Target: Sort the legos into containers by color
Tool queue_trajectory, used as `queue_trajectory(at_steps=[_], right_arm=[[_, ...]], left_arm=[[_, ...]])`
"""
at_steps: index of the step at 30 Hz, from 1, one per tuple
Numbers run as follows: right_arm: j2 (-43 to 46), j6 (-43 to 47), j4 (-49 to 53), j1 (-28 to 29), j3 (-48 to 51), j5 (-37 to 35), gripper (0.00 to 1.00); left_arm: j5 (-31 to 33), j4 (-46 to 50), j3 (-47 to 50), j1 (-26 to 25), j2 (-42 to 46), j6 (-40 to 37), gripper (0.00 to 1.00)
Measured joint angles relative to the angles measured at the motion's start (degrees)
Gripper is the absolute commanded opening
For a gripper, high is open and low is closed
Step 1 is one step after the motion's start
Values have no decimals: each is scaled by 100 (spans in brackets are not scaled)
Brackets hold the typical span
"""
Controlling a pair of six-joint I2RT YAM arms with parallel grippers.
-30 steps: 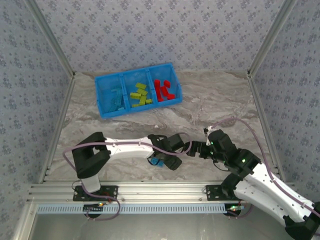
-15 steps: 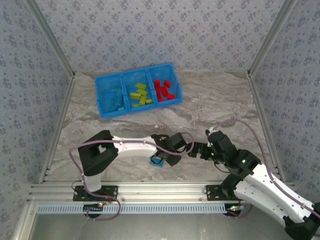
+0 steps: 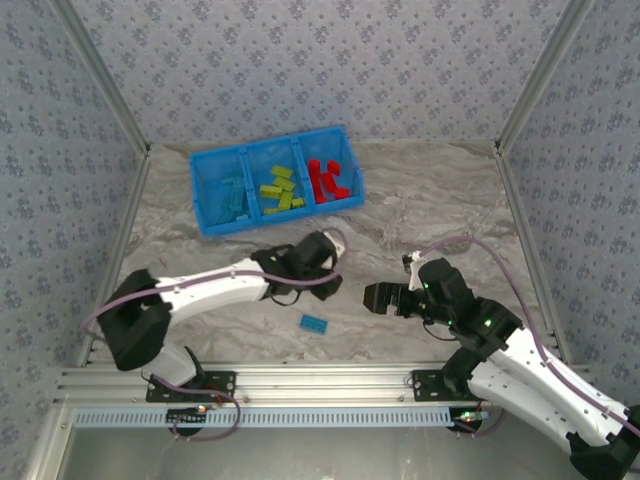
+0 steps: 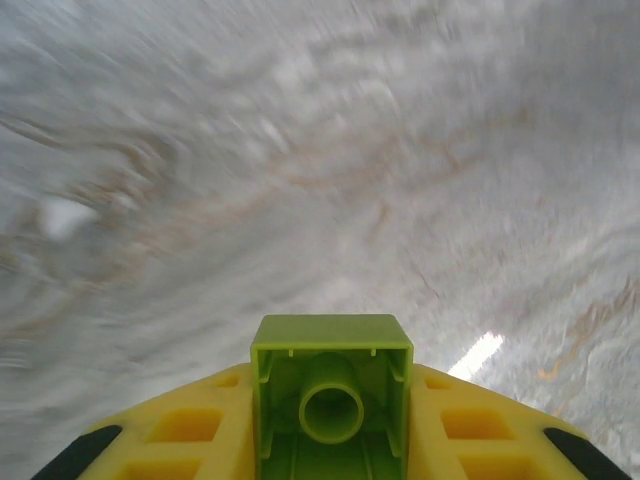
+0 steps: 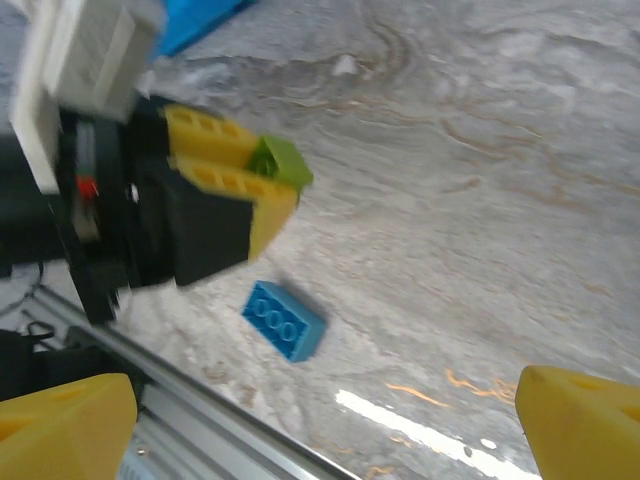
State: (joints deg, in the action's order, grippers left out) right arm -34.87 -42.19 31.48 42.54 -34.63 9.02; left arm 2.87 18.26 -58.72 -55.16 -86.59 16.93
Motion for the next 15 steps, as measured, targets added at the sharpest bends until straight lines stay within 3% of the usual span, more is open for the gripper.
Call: queue_trajectory(at_steps=[8, 15], right_arm=[[227, 17, -170, 2, 0, 83, 100], [391, 15, -74, 9, 0, -26, 100]], left_arm=[[358, 417, -1449, 1843, -131, -654, 32], [693, 916, -3519, 3143, -1818, -1049, 35]])
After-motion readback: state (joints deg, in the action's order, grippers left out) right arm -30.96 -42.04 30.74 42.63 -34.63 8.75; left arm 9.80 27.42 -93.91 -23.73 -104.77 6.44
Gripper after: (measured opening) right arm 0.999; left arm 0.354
